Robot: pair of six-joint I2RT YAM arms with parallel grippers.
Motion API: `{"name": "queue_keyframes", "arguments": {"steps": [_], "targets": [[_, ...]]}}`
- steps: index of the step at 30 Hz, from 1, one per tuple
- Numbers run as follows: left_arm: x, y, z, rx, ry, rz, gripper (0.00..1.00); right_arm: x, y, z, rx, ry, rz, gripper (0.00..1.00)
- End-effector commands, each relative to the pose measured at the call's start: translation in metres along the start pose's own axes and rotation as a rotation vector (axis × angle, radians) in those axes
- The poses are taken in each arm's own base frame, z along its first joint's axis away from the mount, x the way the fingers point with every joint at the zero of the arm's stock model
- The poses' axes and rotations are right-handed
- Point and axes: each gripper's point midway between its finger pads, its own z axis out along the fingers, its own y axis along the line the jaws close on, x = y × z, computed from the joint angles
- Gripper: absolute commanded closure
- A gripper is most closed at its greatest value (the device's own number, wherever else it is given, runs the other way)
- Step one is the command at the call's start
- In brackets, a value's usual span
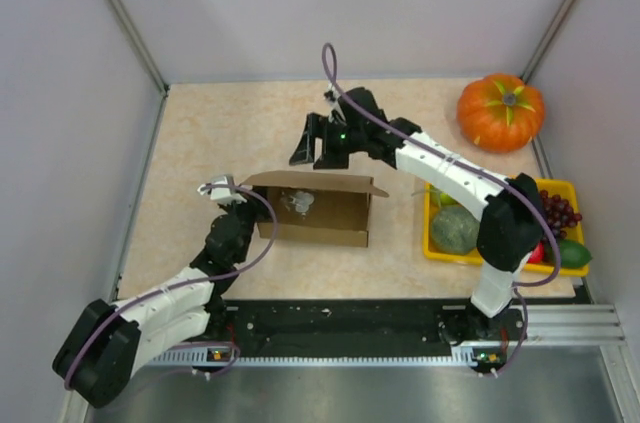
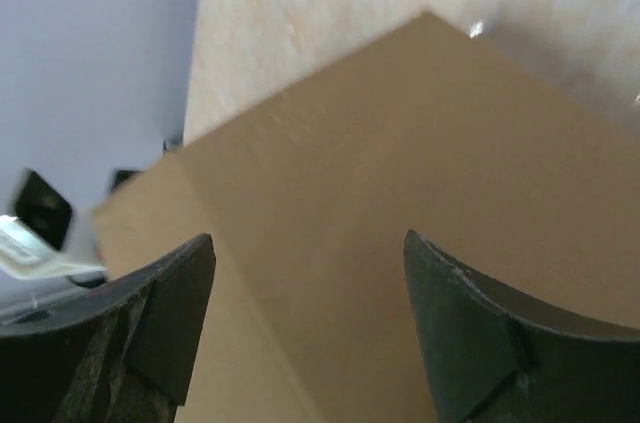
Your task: Fold the paper box
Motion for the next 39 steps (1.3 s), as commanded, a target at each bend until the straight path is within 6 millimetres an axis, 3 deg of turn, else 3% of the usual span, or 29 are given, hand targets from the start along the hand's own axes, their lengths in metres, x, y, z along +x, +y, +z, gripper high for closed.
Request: {"name": "queue_keyframes", "arguments": {"steps": [1,3,5,6,7,8,10,11,14,15,16,18,19,21,22,23,24,26,27,28,29,30,31,32,33,34,37,38,39], "targets": [[0.029,0.011,-0.012,-0.019,0.131,0.064,0.92,0.010,0.041,-0.003,-0.258,0.036,0.038,0.25],[0.029,0.007,-0.013,-0.017,0.161,0.050,0.80,0.031,0.035,0.001,-0.301,0.072,0.090,0.26],[0.040,0.003,-0.023,-0.013,0.258,0.017,0.66,0.033,0.051,0.000,-0.406,0.042,0.071,0.27],[0.042,0.003,-0.028,-0.026,0.288,-0.008,0.60,0.045,0.039,0.006,-0.395,0.055,0.080,0.27],[0.031,-0.008,-0.032,0.002,0.289,-0.060,0.47,0.046,0.040,0.007,-0.418,0.043,0.067,0.27],[0.045,-0.001,-0.047,-0.040,0.382,-0.087,0.45,0.055,0.033,0.010,-0.424,0.051,0.072,0.28],[0.035,-0.015,-0.069,0.013,0.433,-0.154,0.39,0.057,0.035,0.010,-0.466,0.026,0.058,0.29],[0.037,-0.024,-0.089,0.045,0.521,-0.192,0.39,0.066,0.028,0.013,-0.460,0.039,0.062,0.29],[-0.004,-0.048,-0.125,0.142,0.509,-0.308,0.39,0.072,0.019,0.018,-0.466,0.035,0.054,0.29],[-0.006,-0.039,-0.144,0.120,0.535,-0.302,0.39,0.075,0.015,0.023,-0.460,0.044,0.056,0.29],[-0.030,-0.053,-0.159,0.189,0.521,-0.315,0.39,0.077,0.014,0.024,-0.464,0.049,0.052,0.29],[-0.048,-0.058,-0.186,0.247,0.533,-0.299,0.39,0.085,0.008,0.028,-0.466,0.068,0.050,0.30],[-0.073,-0.072,-0.199,0.324,0.497,-0.297,0.41,0.088,0.007,0.028,-0.473,0.075,0.029,0.29],[-0.083,-0.090,-0.206,0.394,0.552,-0.263,0.49,0.097,-0.003,0.031,-0.450,0.093,0.020,0.30],[-0.105,-0.106,-0.208,0.448,0.528,-0.247,0.51,0.098,-0.010,0.034,-0.425,0.086,-0.003,0.30],[-0.108,-0.112,-0.205,0.466,0.543,-0.204,0.52,0.104,-0.015,0.035,-0.410,0.096,-0.013,0.30],[-0.103,-0.113,-0.186,0.403,0.580,-0.174,0.52,0.115,-0.022,0.037,-0.373,0.135,-0.012,0.30],[-0.117,-0.125,-0.162,0.421,0.525,-0.103,0.53,0.122,-0.036,0.043,-0.284,0.125,-0.098,0.31],[-0.106,-0.125,-0.137,0.371,0.556,-0.062,0.55,0.137,-0.048,0.043,-0.206,0.166,-0.112,0.31],[-0.104,-0.129,-0.118,0.363,0.536,-0.042,0.58,0.135,-0.056,0.044,-0.162,0.136,-0.158,0.31],[-0.092,-0.128,-0.103,0.347,0.559,0.002,0.63,0.141,-0.062,0.041,-0.150,0.142,-0.158,0.31],[-0.061,-0.123,-0.078,0.294,0.645,0.018,0.72,0.140,-0.065,0.038,-0.139,0.127,-0.159,0.35],[-0.032,-0.119,-0.070,0.295,0.721,0.001,0.75,0.143,-0.080,0.036,-0.064,0.124,-0.179,0.39],[-0.021,-0.124,-0.055,0.318,0.718,-0.019,0.76,0.142,-0.082,0.026,-0.045,0.111,-0.199,0.41],[0.007,-0.117,-0.043,0.295,0.783,-0.025,0.77,0.142,-0.084,0.019,-0.025,0.104,-0.209,0.42],[0.031,-0.102,-0.040,0.254,0.820,-0.024,0.80,0.148,-0.096,0.009,0.033,0.118,-0.225,0.42],[0.074,-0.075,-0.026,0.182,0.859,0.000,0.81,0.153,-0.095,-0.031,0.045,0.082,-0.217,0.41],[0.083,-0.065,-0.024,0.144,0.862,0.010,0.81,0.170,-0.102,-0.039,0.044,0.116,-0.197,0.41],[0.090,-0.062,-0.019,0.147,0.855,0.010,0.81,0.170,-0.090,-0.054,-0.002,0.089,-0.191,0.40]]}}
